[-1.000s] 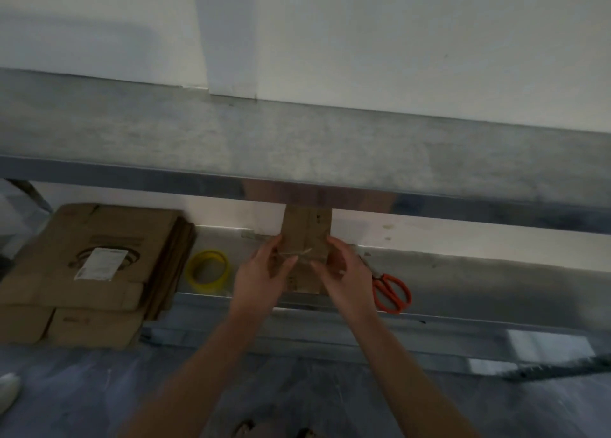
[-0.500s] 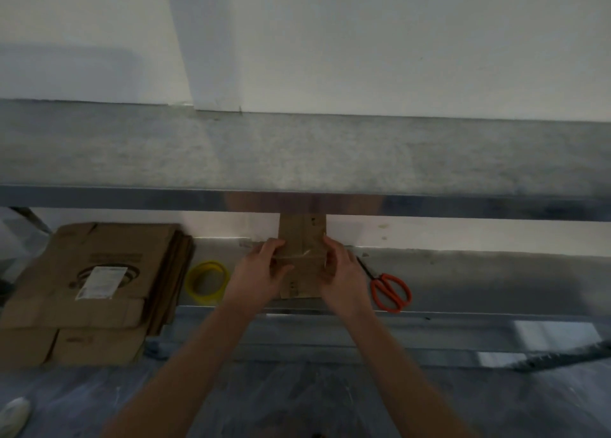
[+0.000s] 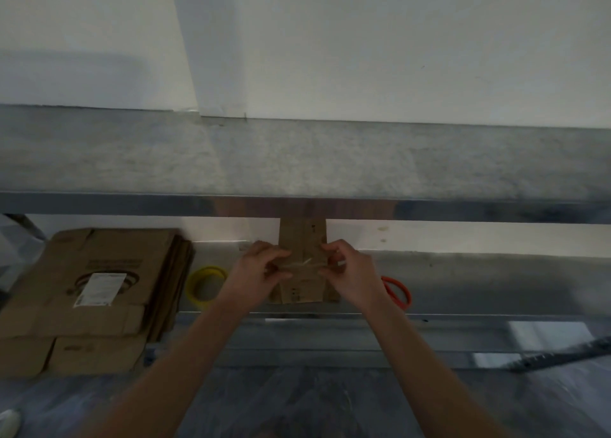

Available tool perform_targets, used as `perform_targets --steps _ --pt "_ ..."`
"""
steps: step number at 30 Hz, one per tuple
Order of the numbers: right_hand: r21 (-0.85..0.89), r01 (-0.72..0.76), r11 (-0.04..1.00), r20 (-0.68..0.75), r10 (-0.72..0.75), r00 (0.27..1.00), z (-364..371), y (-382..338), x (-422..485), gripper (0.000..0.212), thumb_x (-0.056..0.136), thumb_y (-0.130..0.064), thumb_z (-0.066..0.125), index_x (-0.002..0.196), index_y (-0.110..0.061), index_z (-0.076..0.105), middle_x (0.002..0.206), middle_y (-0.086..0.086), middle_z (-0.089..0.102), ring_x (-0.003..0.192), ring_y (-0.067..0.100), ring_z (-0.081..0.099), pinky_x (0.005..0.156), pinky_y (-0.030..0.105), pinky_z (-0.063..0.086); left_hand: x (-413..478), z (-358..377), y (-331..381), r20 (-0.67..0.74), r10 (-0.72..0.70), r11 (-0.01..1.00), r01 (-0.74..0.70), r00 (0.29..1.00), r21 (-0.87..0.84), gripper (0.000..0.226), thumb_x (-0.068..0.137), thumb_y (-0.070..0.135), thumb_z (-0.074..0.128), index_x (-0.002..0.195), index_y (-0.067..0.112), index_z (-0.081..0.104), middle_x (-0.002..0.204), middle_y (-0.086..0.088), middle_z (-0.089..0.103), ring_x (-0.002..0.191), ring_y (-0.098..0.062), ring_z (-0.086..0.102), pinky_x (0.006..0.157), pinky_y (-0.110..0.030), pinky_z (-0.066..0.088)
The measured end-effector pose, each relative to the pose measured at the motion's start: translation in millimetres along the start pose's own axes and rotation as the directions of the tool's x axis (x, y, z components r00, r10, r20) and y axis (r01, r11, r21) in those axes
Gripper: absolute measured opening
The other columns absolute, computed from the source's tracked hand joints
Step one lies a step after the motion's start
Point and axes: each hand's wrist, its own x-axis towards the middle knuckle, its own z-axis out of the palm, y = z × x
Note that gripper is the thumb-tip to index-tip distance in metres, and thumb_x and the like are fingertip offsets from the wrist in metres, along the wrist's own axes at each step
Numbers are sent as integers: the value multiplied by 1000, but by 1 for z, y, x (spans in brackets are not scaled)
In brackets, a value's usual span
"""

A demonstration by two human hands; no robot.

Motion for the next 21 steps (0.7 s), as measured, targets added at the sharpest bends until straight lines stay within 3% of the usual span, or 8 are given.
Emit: perform_targets --steps 3,6,9,11,14,16,18,21 --pt "27 -40 999 -49 41 998 4 -3 -2 38 83 -29 77 117 -34 60 83 -31 57 75 -19 57 71 4 46 -2 5 4 -32 -47 999 47 998 -9 37 82 17 73 118 22 65 137 0 50 106 -15 62 96 -33 52" --pt "63 -70 996 -71 75 995 4 -7 -6 36 85 -29 75 117 -34 60 84 -33 55 76 -17 56 72 5 45 -2 9 18 -78 -78 997 76 994 -30 35 84 15 71 118 21 66 131 -1 59 107 -18 64 96 -36 52" --pt "293 -106 950 -32 121 992 2 -7 -23 28 88 -31 72 110 -44 62 92 -29 65 90 -9 63 82 16 53 -19 14 24 -129 -110 993 105 986 -48 40 81 26 75 119 26 63 123 7 60 94 -10 66 87 -32 57" --pt "485 -130 865 -37 169 985 10 -3 -38 25 94 -23 65 112 -41 64 104 -18 69 99 1 66 87 27 56 -34 15 26 -111 -169 983 160 979 -90 52 80 39 74 126 36 52 117 17 54 88 1 63 79 -22 57" --pt "751 -267 604 -35 440 897 32 -7 -51 12 98 -16 58 108 -21 62 117 11 66 102 22 66 75 34 59 -37 16 30 -47 -241 961 232 969 -149 69 83 48 66 143 39 31 129 12 47 102 -5 61 87 -27 55" --pt "828 -401 392 93 609 788 44 -15 -53 14 96 -23 62 107 -17 58 118 13 62 99 21 64 66 29 57 -32 15 36 10 -309 921 302 951 -248 73 86 49 61 148 37 24 140 5 44 112 -15 59 95 -38 53" --pt "849 -505 157 317 612 724 53 -19 -51 39 89 -35 68 121 -16 56 120 12 62 105 26 62 66 35 57 -28 14 39 42 -355 865 345 934 -365 74 86 51 60 148 36 23 141 3 46 117 -18 56 97 -44 51" --pt "830 -541 -138 541 432 721 60 -19 -52 58 82 -39 73 133 -17 55 128 16 62 117 37 59 82 52 57 -32 14 37 -10 -337 879 311 941 -361 68 92 36 60 149 36 23 139 5 49 120 -14 54 99 -39 49"
